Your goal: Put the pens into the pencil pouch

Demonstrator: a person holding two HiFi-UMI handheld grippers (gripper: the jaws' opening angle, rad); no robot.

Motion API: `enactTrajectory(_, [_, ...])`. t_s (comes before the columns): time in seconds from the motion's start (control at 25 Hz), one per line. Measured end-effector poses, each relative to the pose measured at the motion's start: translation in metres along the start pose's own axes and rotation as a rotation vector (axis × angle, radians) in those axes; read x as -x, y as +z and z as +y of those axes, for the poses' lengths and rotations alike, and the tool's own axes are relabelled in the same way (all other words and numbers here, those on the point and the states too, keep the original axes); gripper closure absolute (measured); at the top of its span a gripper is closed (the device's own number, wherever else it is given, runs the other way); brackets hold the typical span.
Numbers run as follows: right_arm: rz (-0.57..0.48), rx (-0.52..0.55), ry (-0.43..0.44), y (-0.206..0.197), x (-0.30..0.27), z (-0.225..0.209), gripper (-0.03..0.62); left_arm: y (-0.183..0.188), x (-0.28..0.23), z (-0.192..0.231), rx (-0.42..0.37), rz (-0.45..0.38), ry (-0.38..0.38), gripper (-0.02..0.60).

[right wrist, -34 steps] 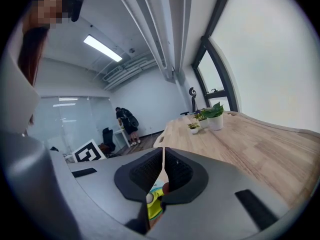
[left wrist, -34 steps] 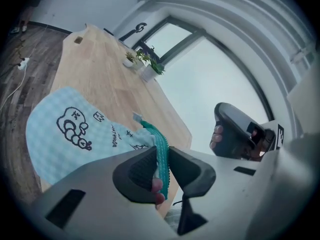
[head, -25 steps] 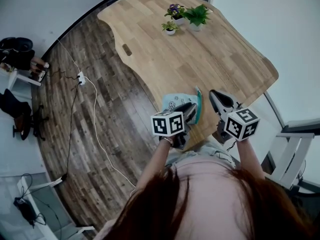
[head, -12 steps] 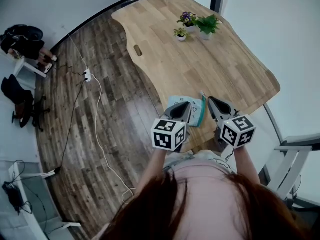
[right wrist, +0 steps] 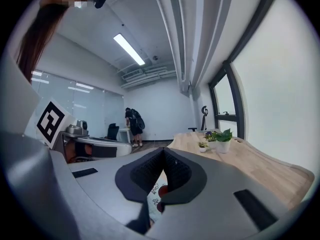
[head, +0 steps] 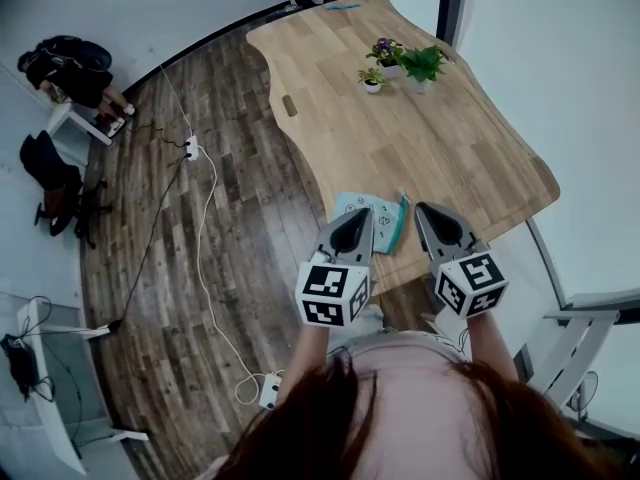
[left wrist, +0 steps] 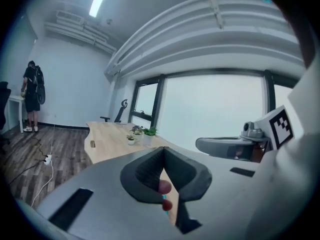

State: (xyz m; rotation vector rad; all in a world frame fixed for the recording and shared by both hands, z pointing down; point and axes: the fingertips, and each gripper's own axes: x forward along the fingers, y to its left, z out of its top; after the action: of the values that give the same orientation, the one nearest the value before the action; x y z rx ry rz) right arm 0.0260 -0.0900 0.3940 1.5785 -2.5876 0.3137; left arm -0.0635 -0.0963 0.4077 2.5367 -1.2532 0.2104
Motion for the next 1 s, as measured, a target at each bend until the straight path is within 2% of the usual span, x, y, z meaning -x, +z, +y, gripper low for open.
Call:
enactTrajectory(0.44, [-0.080, 0.041, 0.070, 0.031, 0.071, 0.027, 0.594, 0.026, 0.067, -0.055, -0.017, -0.104, 0.094, 0.580])
enactTrajectory(1.0, [-0.126, 0.098, 0.110, 0.025, 0.148, 0.035, 0.594, 0.010, 0.122, -0.117, -0.035, -0.142, 0.167, 0.580])
